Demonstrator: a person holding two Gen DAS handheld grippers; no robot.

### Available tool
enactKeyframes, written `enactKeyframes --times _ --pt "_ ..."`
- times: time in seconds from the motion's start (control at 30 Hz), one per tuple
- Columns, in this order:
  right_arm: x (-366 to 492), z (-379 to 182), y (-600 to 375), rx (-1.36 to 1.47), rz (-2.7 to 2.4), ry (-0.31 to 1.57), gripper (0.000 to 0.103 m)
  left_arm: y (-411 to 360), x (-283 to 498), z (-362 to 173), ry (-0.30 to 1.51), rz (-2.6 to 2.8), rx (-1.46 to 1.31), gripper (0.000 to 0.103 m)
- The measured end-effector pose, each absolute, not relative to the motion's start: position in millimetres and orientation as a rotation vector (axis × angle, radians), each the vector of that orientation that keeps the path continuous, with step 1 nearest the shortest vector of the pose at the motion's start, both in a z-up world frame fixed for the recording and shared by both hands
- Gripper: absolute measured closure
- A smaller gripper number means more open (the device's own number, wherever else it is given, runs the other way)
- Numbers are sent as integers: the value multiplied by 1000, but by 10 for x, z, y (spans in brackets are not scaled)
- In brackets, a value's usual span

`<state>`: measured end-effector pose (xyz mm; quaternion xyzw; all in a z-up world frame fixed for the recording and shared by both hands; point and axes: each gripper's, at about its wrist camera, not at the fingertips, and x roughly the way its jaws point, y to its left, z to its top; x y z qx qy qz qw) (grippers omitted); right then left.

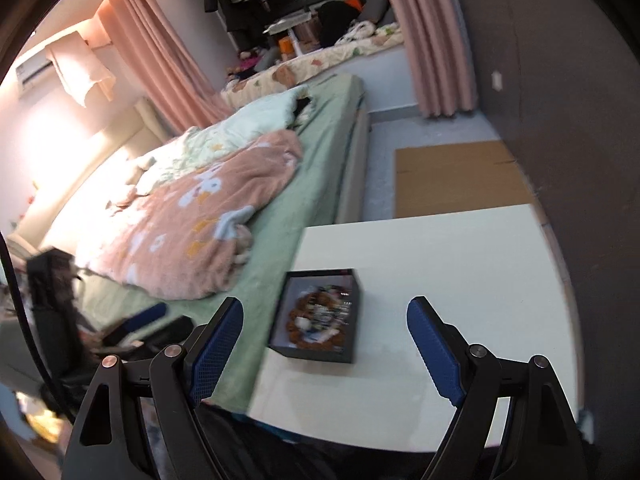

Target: Organize jewelry

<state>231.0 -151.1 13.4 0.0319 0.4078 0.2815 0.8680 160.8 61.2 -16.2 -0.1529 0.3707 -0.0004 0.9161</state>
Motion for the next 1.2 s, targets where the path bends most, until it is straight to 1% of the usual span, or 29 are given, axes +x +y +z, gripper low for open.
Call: enactKeyframes --times 0.1,0.2,0.23,0.27,0.3,0.77,0.93,1.1,1.2 --pt "2167 124 -1663 79 558 862 18 453 1521 -98 757 -23 -266 1" --pt "2004 171 -1787 48 523 830 17 328 1436 -41 741 -35 -244 0" --pt "1964 181 -1834 45 520 820 12 291 1410 -27 737 -44 -245 0" --pt "1936 192 -1869 48 516 813 3 253 1381 -13 734 -51 -244 0" --pt "1916 203 -1896 50 512 808 0 219 1359 0 732 -56 -242 0" --pt "1567 114 -2200 31 437 745 0 -157 972 124 690 -67 -189 0" --pt "1461 30 -2247 32 417 717 0 -155 869 135 668 -67 -177 1" --pt "1436 -128 -2231 23 397 749 0 -125 822 125 653 -59 -168 1" --pt "1363 -84 -2291 42 398 696 0 -92 800 127 643 -58 -177 1"
